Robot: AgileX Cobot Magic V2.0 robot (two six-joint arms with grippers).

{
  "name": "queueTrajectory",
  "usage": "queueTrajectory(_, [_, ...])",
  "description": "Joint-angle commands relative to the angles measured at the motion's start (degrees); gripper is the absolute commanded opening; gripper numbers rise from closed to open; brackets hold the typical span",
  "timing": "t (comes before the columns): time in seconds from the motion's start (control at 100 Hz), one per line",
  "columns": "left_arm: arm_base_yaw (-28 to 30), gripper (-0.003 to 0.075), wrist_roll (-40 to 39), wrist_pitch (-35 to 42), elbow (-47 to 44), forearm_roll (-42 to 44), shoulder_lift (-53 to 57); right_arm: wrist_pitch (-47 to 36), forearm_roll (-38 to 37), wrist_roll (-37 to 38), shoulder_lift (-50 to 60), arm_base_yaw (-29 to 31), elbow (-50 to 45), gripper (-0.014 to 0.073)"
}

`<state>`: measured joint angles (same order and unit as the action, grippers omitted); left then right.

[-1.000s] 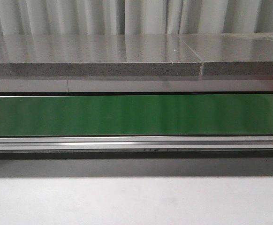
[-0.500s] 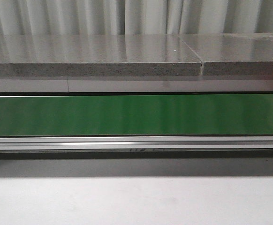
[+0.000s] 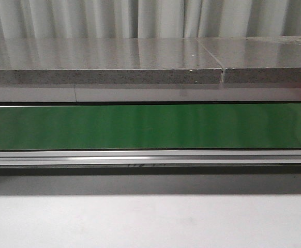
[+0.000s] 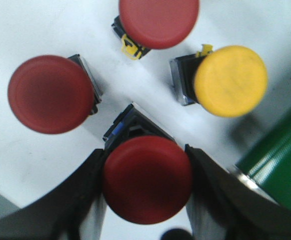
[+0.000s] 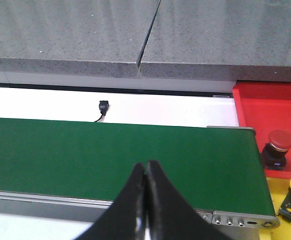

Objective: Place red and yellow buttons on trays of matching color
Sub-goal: 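Lower the left gripper into the cluster and grasp a red push-button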

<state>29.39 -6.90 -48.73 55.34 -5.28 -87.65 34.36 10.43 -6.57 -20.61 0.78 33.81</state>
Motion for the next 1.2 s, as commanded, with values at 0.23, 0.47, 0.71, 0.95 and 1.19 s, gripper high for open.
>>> queueTrajectory(0.23, [-2.96, 0.0185, 0.79, -4.34, 2.42, -0.38, 15.8, -3.95, 0.0, -0.27, -0.46, 0.0, 1.5, -0.0121])
queueTrajectory(0.47, [-8.97, 0.0185, 0.79, -7.83, 10.07, -0.38, 16.22, -3.95, 0.0, -0.27, -0.46, 0.0, 1.5, -0.0121])
queueTrajectory(0.71, [-15.77, 0.0185, 1.76, -6.91, 13.5, -0.38, 9.51, -3.95, 0.0, -0.27, -0.46, 0.0, 1.5, -0.0121])
queueTrajectory(0.95, [-19.18, 0.0185, 1.89, -4.9, 14.57, -0.38, 2.89, -3.95, 0.0, -0.27, -0.46, 0.0, 1.5, -0.0121])
queueTrajectory(1.19, [-19.18, 0.0193, 1.89, -5.36, 14.57, -0.38, 0.6, -3.95, 0.0, -0.27, -0.46, 0.0, 1.5, -0.0121])
